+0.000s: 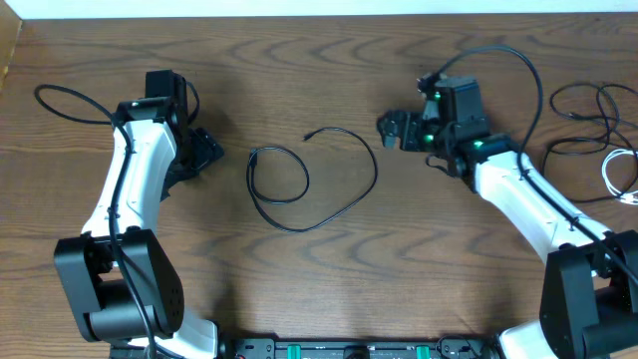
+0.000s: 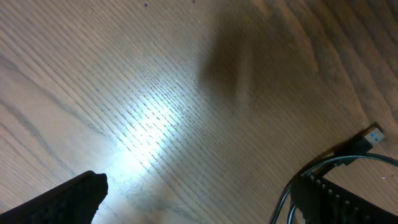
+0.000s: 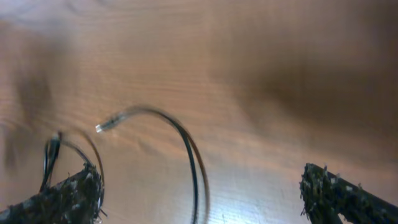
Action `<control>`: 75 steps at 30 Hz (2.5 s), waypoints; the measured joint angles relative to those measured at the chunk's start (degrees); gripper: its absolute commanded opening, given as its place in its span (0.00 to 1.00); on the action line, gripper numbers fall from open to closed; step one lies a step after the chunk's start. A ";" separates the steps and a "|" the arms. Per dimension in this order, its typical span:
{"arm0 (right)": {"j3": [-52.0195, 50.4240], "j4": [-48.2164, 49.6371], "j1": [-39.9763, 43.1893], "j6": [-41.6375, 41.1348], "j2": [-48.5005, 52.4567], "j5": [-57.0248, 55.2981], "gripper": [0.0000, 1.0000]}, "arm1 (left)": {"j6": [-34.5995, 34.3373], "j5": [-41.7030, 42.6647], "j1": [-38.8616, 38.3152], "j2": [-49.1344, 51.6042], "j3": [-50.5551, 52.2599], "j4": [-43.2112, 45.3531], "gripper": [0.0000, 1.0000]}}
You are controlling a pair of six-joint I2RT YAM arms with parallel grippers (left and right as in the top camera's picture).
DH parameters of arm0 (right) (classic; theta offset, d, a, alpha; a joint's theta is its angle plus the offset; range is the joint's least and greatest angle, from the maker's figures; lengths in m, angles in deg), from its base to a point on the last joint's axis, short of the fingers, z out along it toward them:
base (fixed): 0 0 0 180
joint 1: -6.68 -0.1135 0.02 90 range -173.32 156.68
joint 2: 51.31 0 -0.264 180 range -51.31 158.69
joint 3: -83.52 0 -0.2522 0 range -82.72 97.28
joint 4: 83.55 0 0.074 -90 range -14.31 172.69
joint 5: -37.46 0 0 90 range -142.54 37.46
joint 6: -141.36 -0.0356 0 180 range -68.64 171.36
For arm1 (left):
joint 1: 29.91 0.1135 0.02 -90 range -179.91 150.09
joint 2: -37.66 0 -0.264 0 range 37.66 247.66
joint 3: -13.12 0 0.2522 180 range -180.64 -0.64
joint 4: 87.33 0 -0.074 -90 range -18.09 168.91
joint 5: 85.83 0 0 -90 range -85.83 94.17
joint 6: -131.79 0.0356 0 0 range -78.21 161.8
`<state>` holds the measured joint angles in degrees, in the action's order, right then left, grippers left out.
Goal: Untangle cables
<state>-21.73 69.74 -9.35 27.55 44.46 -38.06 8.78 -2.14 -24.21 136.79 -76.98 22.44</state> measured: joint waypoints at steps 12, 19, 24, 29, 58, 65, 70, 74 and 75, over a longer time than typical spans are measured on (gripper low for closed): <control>-0.02 -9.33 0.11 -1.49 0.37 4.90 0.99 | -0.02 7.23 -0.04 0.00 0.02 5.46 0.52; -0.02 -7.74 -2.47 -1.68 0.39 5.25 0.99 | -0.20 12.02 -2.93 0.00 1.14 8.26 0.08; -0.02 -7.69 -2.54 -1.68 0.42 5.25 0.99 | -1.14 12.61 -8.87 -0.04 4.92 14.60 0.09; -0.02 -7.63 -2.54 -1.68 0.42 5.25 0.99 | -3.13 13.29 -14.38 -0.04 7.82 20.63 0.12; -0.02 -9.97 -2.58 -4.50 0.42 5.29 0.99 | -7.67 22.69 -25.11 10.10 13.09 37.44 0.12; -2.99 -9.66 -2.58 -12.02 0.42 8.44 0.99 | -7.72 32.83 -26.58 11.15 13.11 37.20 0.12; -11.87 -2.05 -2.58 -17.88 0.44 13.05 0.96 | -7.74 36.02 -27.17 11.26 13.11 36.72 0.12; -17.53 6.73 -2.58 -20.98 0.48 15.37 0.88 | -7.74 39.23 -27.15 11.26 13.11 36.57 0.12; -18.43 8.92 -2.58 -21.84 0.39 15.85 0.88 | -7.74 40.19 -27.15 11.26 13.11 36.57 0.12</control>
<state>-40.15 78.65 -11.93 5.72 44.85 -22.21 1.04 38.06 -51.36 148.04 -63.86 59.00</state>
